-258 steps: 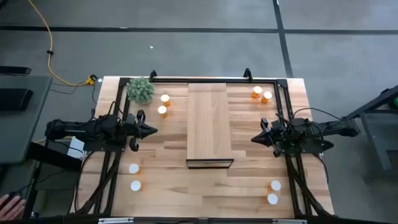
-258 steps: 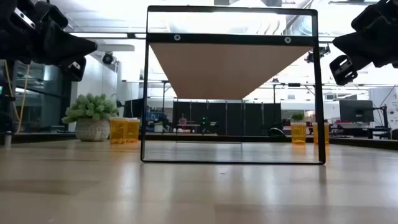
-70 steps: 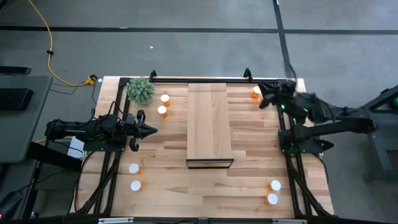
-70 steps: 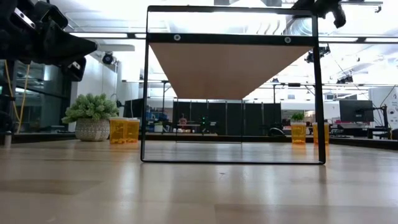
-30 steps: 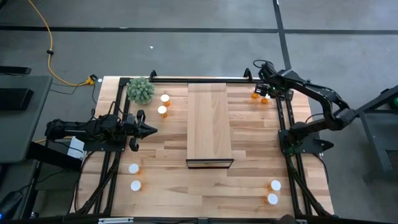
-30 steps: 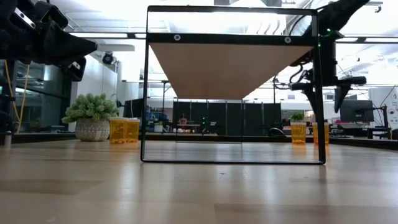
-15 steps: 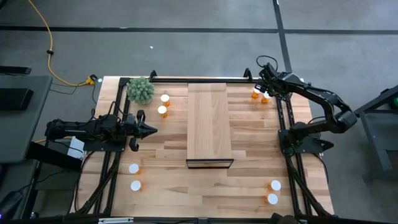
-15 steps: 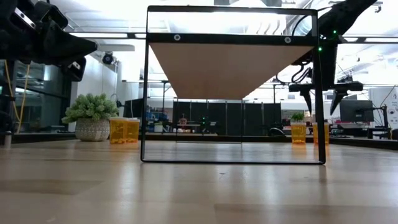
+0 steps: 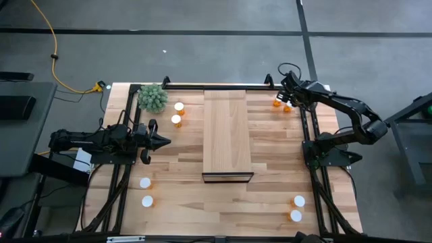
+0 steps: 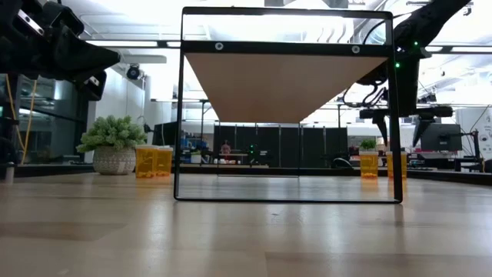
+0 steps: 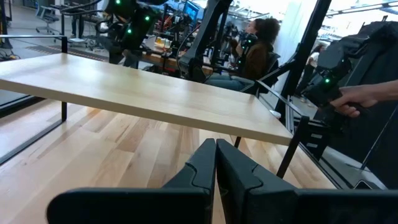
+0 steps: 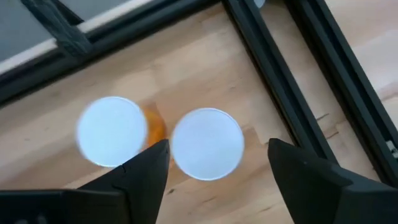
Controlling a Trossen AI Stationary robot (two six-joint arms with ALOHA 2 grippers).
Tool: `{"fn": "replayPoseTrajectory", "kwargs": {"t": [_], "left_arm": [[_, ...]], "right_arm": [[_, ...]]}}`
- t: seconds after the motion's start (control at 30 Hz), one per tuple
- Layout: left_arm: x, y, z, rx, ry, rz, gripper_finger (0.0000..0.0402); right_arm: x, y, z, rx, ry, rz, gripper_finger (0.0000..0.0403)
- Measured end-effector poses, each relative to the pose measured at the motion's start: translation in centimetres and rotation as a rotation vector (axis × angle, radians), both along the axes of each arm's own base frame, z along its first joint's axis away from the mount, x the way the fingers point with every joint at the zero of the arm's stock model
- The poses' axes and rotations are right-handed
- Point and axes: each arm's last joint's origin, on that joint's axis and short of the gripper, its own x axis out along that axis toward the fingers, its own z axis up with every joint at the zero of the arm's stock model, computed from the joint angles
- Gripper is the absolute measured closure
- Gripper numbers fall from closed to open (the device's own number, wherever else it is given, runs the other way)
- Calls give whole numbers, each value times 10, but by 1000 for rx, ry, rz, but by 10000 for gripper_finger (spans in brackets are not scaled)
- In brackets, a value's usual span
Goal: Pick and place medicine bottles onto shelf by color
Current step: Put the orange pill bottle on the shelf
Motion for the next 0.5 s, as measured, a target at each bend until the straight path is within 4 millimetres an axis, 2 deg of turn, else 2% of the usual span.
{"fn": "replayPoseTrajectory", "kwargs": {"t": [0.13, 0.5], "left_arm": [[0, 0, 0, 0, 0, 0, 398], [0, 0, 0, 0, 0, 0, 398]], "right_arm": [[0, 0, -2, -5, -11, -31, 115], [3, 2, -2, -17, -9, -20, 114]]}}
